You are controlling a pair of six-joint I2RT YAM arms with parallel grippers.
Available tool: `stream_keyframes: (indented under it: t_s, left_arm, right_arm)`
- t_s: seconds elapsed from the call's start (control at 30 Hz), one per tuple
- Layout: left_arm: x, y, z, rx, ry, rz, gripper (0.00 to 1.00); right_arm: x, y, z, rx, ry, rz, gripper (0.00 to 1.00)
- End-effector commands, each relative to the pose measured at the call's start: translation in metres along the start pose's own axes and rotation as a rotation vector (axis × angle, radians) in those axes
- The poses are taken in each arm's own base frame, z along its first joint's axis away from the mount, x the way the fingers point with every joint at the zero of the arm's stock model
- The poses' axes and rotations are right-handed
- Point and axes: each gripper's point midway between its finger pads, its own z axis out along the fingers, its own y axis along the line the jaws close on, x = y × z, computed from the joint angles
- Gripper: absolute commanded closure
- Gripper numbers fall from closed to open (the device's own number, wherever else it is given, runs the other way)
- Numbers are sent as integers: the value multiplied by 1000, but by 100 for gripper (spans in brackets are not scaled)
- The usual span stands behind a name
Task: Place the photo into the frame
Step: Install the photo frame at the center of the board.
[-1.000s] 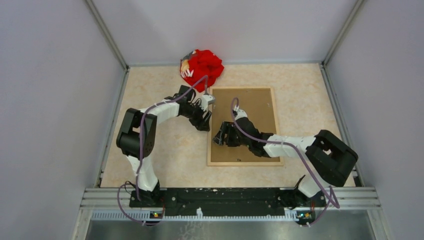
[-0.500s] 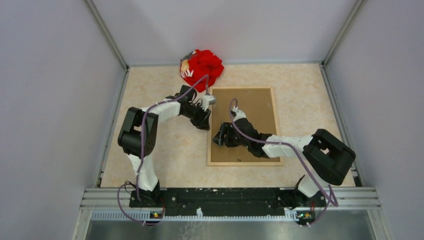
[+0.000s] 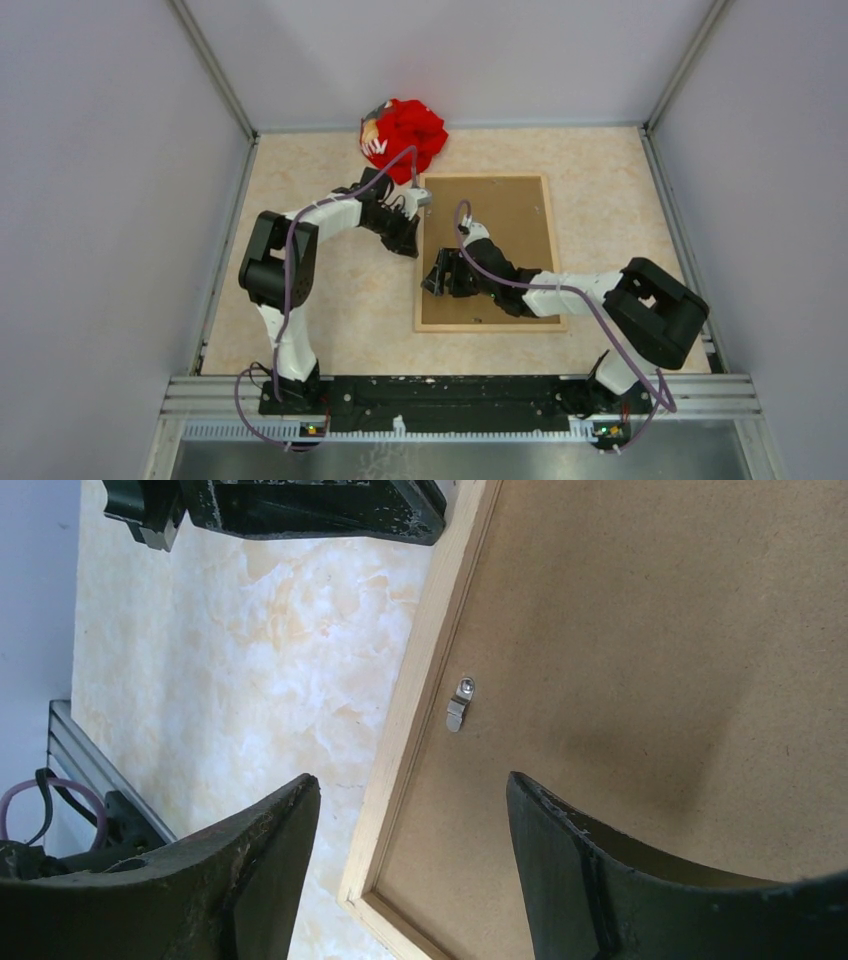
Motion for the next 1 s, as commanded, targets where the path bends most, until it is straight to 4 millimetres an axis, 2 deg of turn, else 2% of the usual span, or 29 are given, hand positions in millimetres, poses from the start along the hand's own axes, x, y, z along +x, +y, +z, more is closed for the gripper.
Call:
stream_keyframes:
  t_s: [0.0, 0.37, 0.77, 0.97]
  left_arm:
    - [3, 9, 5, -28, 21, 20, 88]
    - [9, 10, 9, -26, 32, 6, 95]
    - [10, 9, 9, -23, 33, 0, 96]
    - [9, 10, 9, -20, 34, 3, 97]
  right_arm:
    - [-8, 14, 2, -31, -21, -37, 31]
    - [4, 14, 16, -51, 6, -28, 32]
    - [8, 25, 31, -89, 34, -39, 35]
    - [6, 26, 32, -84, 32, -46, 35]
